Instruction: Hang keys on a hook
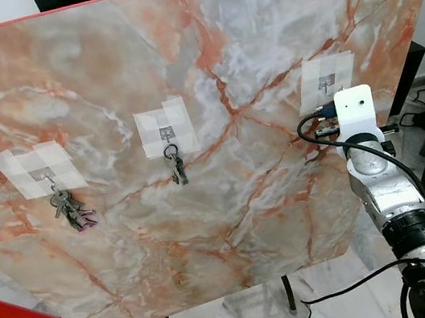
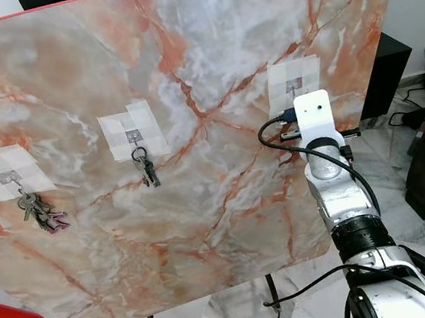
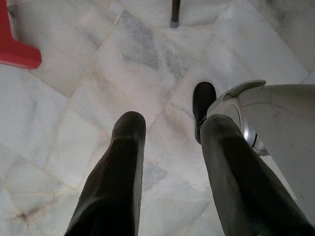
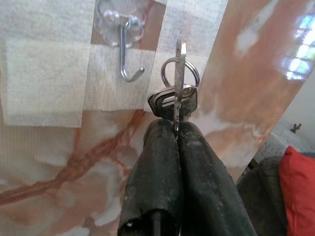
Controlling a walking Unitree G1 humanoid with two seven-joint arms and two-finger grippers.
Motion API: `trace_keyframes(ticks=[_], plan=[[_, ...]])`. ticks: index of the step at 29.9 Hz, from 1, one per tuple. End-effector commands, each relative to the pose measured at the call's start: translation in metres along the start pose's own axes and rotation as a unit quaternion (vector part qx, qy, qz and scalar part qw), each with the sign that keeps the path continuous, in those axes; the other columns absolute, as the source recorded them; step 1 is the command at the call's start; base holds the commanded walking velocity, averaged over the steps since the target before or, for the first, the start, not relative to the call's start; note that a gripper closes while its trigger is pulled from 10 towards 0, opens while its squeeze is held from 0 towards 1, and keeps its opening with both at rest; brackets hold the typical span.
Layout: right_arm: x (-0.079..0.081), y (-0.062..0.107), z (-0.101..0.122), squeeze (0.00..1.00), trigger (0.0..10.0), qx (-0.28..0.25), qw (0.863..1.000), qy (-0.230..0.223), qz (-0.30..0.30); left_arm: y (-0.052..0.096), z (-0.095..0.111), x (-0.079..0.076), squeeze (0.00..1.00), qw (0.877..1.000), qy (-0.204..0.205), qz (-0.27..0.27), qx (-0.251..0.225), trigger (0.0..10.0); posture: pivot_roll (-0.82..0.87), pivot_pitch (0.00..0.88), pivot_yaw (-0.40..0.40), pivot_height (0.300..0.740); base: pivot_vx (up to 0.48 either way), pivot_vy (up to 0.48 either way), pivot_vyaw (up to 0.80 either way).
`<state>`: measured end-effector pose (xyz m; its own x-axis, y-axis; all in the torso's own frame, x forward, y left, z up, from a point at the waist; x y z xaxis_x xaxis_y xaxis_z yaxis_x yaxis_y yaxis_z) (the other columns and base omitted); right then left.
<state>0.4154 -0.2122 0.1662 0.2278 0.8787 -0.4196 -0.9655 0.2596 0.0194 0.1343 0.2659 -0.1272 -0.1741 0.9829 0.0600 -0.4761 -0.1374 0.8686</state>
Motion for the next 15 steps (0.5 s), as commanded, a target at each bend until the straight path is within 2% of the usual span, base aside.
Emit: trace_keyframes(ticks=[1, 7, 15], plan=[[0.001, -0.003, 0.010, 0.00, 10.0, -0.011, 1.000, -0.003, 0.001, 0.001, 0.000, 0.006, 0.00, 1.000, -0.008, 0.003, 0.002, 10.0, 0.14, 0.000, 0.034, 0.740, 0.000, 0.000, 0.00], [0.002, -0.004, 0.011, 0.00, 10.0, -0.011, 1.000, -0.004, 0.005, 0.001, 0.000, 0.006, 0.00, 1.000, -0.007, 0.002, 0.002, 10.0, 0.14, 0.000, 0.034, 0.740, 0.000, 0.000, 0.00], [0.016, -0.004, 0.011, 0.00, 10.0, -0.010, 0.999, 0.002, 0.037, 0.001, 0.000, 0.005, 0.00, 1.000, -0.007, 0.001, 0.002, 10.0, 0.14, 0.000, 0.033, 0.740, 0.000, 0.000, 0.00]])
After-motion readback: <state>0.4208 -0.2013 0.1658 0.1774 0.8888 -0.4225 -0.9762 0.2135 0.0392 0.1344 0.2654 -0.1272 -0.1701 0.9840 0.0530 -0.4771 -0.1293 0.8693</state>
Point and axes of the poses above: a point about 5 cm out from each wrist's last joint towards the gripper, its own y axis pointing back from the gripper into the wrist, its own z axis along the axis of the wrist's last joint, x = y × z, the point moved 4 cm from there along -y, pointing out of the wrist towards the gripper, and after that the axes turned 6 degrees about y, right-handed, at the moved point
